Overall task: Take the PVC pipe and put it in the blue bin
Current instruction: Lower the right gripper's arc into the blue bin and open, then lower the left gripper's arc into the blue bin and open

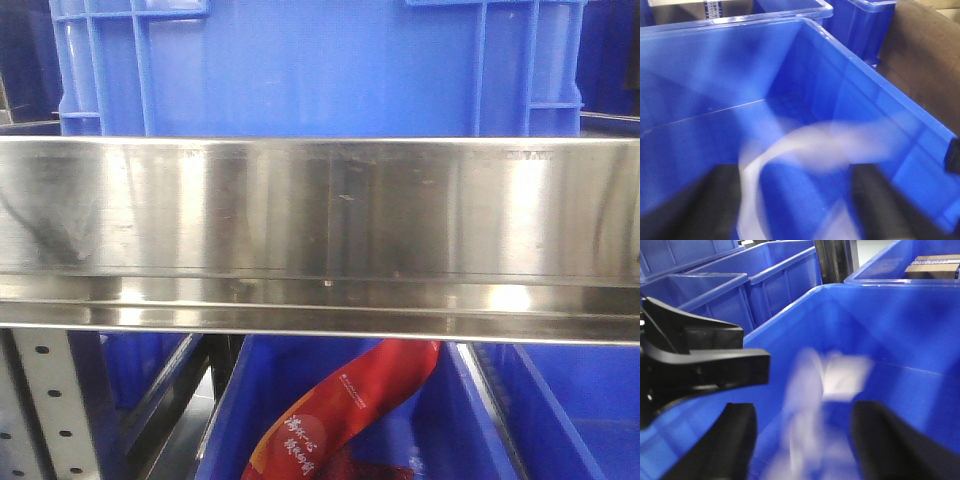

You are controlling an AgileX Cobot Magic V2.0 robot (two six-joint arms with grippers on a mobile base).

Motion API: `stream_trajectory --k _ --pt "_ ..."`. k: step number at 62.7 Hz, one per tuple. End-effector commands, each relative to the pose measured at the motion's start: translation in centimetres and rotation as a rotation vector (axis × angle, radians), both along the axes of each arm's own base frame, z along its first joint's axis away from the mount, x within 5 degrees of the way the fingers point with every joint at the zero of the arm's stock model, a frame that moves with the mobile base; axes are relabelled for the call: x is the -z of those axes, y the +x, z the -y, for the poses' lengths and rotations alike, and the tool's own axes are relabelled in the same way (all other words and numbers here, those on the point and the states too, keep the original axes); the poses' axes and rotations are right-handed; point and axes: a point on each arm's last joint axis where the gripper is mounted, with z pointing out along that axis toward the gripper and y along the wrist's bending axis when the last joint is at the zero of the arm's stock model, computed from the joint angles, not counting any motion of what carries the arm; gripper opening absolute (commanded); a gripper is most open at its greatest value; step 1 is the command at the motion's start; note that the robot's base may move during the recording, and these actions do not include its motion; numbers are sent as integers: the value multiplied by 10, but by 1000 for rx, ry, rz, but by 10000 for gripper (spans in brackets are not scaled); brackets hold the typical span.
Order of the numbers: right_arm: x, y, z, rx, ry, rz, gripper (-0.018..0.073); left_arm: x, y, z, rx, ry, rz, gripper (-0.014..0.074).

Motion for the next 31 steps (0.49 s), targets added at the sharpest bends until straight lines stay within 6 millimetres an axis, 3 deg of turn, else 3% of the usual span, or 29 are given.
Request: stream_trajectory --k 1,10,21,25,31 --pt "-7 0 1 8 -5 57 373 -6 -2 1 2 -18 19 411" --pt "-11 -2 3 11 1 76 370 -7 -5 -1 3 -13 10 369" --pt "-26 -17 9 10 19 117 342 -26 -23 -11 7 -29 33 148" --pt "-32 -24 12 12 20 142 251 -35 -31 -15 7 -41 55 38" --pt "-41 -32 17 18 1 186 36 -49 -44 -23 6 -59 91 -113"
